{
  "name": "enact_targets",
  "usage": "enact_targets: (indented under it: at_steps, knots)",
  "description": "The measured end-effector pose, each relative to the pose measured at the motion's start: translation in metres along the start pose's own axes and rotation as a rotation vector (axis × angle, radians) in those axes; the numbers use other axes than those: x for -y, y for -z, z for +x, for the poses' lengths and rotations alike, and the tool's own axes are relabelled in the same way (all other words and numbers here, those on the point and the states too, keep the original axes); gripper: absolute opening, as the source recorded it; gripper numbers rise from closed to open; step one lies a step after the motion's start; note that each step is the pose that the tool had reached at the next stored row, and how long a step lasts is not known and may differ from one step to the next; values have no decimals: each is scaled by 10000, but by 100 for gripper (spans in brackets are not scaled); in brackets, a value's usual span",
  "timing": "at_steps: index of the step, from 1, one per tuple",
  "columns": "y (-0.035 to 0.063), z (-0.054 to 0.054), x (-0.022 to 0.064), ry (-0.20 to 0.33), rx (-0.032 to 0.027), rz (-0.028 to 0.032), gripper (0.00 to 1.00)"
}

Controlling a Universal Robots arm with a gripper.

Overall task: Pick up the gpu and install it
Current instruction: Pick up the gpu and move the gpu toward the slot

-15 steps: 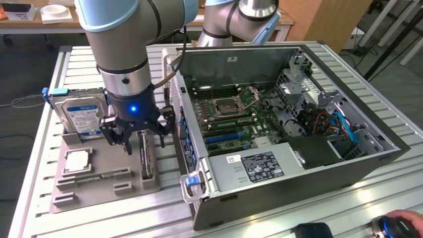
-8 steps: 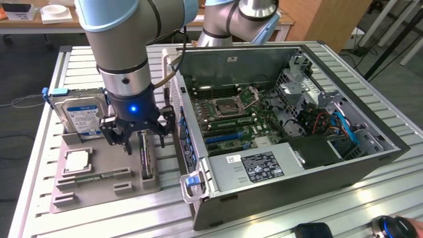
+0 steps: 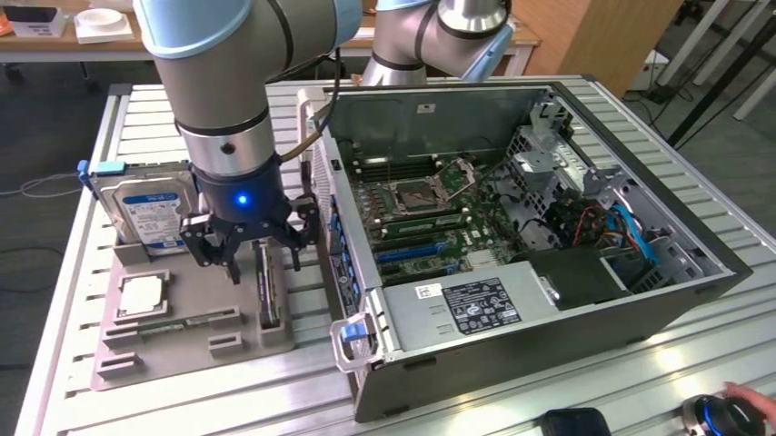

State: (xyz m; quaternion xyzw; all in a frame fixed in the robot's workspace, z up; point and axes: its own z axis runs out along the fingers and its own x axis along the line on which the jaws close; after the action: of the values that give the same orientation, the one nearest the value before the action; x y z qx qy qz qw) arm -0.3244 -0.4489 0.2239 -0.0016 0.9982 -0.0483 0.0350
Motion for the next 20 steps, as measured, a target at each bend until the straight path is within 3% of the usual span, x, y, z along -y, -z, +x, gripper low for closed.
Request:
enact_targets:
  at_steps: [5, 7, 20]
  knots:
    - [0, 0, 0, -1, 0, 0, 75]
    - [0, 0, 0, -1, 0, 0, 62]
    - [-7, 1, -32, -25, -3, 2, 62]
